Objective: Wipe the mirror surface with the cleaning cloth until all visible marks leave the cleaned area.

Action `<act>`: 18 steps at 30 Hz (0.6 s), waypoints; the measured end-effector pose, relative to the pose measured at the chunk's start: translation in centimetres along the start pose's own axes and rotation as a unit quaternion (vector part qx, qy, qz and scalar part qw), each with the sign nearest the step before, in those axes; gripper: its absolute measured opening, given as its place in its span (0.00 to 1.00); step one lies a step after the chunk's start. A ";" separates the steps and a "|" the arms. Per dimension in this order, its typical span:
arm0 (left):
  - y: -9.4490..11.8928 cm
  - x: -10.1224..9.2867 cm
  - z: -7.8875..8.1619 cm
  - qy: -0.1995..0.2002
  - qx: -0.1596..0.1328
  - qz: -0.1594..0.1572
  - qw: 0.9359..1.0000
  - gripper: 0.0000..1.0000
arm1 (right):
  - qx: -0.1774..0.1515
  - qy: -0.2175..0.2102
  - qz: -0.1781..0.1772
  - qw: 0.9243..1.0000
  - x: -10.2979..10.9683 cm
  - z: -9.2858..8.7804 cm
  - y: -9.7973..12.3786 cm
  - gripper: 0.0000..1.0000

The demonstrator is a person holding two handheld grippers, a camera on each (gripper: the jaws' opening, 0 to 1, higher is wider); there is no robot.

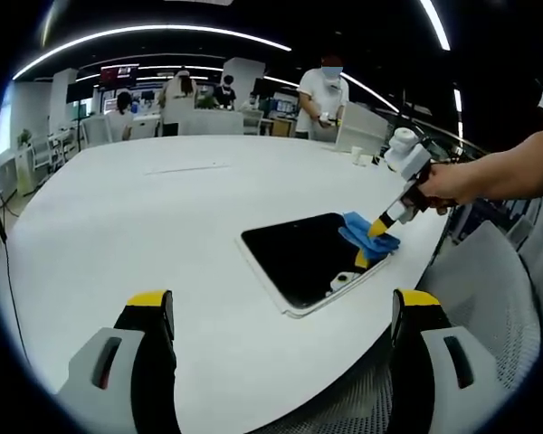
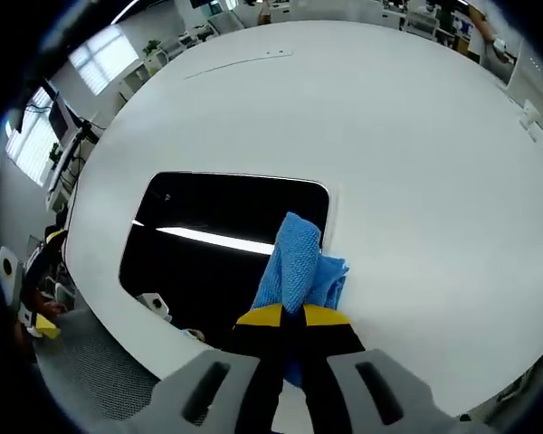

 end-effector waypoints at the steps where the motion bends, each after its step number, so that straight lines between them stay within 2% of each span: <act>1: 0.0 0.0 0.0 0.001 -0.001 0.000 1.000 0.99 | -0.002 0.000 0.000 1.000 0.0 -0.1 0.0 0.00; 18: -0.1 -0.1 -0.2 -0.006 0.008 -0.003 1.000 0.99 | 0.006 -0.022 0.007 1.000 0.8 -1.1 0.5 0.00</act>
Point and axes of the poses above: the point that each gripper's makers call its tool centre point, and the gripper's own axes: y roughly backward along the fingers, x roughly to its left, z roughly out of its top, the point moved 5 cm from there along y, roughly backward along the fingers, and after that the axes turned 15 degrees about y, right-handed, at the moved point
